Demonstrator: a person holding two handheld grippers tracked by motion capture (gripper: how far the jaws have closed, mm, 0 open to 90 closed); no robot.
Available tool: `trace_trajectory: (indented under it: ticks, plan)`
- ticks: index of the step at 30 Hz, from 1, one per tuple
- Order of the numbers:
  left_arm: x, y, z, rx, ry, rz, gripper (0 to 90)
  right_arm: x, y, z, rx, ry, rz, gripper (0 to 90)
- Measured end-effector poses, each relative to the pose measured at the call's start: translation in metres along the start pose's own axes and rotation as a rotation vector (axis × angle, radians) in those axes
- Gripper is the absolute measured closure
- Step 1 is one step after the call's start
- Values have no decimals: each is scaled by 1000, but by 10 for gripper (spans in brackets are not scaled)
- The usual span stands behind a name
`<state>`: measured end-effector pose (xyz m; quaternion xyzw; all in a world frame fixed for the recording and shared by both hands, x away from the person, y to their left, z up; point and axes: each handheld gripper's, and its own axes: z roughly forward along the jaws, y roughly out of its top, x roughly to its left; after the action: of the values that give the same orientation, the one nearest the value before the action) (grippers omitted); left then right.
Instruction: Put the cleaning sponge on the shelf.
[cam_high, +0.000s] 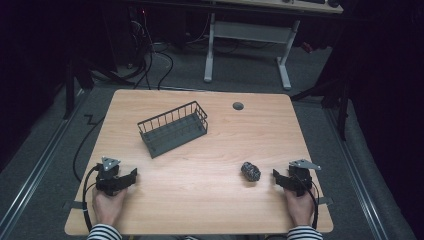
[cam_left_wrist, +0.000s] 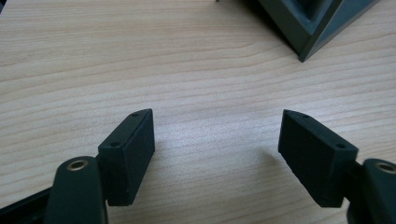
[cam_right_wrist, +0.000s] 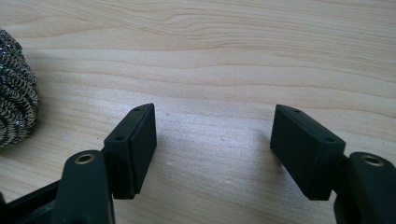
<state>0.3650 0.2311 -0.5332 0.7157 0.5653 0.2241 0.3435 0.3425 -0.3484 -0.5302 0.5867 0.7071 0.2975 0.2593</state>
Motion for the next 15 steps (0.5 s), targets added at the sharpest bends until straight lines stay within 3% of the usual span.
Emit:
trace_trajectory:
  ticks: [9, 15]
  plan:
    - [0, 7, -9, -16, -45, -15, 278, 0, 0, 0, 2, 1, -2, 313]
    - [-4, 25, -21, -33, -84, -21, 271, 0, 0, 0, 2, 1, -2, 313]
